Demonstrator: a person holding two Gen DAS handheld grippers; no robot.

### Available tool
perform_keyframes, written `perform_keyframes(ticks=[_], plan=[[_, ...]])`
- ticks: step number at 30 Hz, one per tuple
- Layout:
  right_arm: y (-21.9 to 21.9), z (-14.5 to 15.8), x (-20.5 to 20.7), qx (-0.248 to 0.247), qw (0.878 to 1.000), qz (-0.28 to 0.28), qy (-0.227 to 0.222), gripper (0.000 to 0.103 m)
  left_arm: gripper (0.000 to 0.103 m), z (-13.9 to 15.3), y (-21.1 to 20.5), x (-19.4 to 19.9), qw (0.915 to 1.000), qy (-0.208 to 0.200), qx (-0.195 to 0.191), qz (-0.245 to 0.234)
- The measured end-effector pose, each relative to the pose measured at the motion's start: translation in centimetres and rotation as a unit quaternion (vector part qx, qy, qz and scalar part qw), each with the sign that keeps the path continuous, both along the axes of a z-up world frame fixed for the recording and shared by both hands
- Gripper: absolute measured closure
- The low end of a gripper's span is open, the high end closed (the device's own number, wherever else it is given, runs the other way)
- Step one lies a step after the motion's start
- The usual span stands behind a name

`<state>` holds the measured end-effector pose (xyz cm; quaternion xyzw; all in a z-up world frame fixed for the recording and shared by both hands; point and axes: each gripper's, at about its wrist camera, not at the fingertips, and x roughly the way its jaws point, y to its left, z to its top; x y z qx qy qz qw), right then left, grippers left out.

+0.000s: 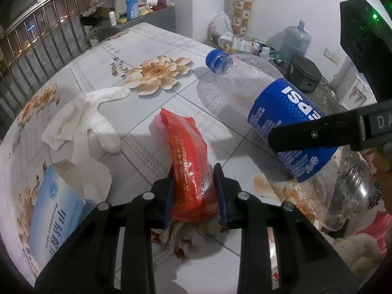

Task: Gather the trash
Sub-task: 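Lift the red wrapper with the left gripper while the right holds the Pepsi bottle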

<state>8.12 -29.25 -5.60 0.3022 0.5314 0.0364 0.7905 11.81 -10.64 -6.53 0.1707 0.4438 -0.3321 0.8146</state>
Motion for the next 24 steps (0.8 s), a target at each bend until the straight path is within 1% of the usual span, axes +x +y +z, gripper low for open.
perform_keyframes(ticks=[9, 19, 21, 22, 24], plan=[[-0.6, 0.5, -0.4, -0.001, 1.0, -0.017, -0.009, 0.045, 0.077, 0.2, 0.1, -0.2, 1.0, -0.008, 0.0, -0.003], [-0.9, 1.0, -1.0, -0.005, 0.999, -0.03, -0.019, 0.045, 0.079, 0.9, 0.3, -0.8, 0.9996, -0.027, 0.0, -0.005], [-1.0, 1.1, -1.0, -0.006, 0.999, -0.031, -0.021, 0.045, 0.082, 1.1, 0.3, -0.8, 0.9995, -0.03, 0.0, -0.006], [-1.0, 1.1, -1.1, -0.005, 0.999, -0.031, -0.021, 0.045, 0.086, 1.2, 0.3, -0.9, 0.9994, -0.033, 0.001, -0.007], [-1.1, 1.1, -1.2, -0.006, 0.999, -0.032, -0.023, 0.045, 0.087, 1.4, 0.3, -0.9, 0.9993, -0.036, 0.001, -0.007]])
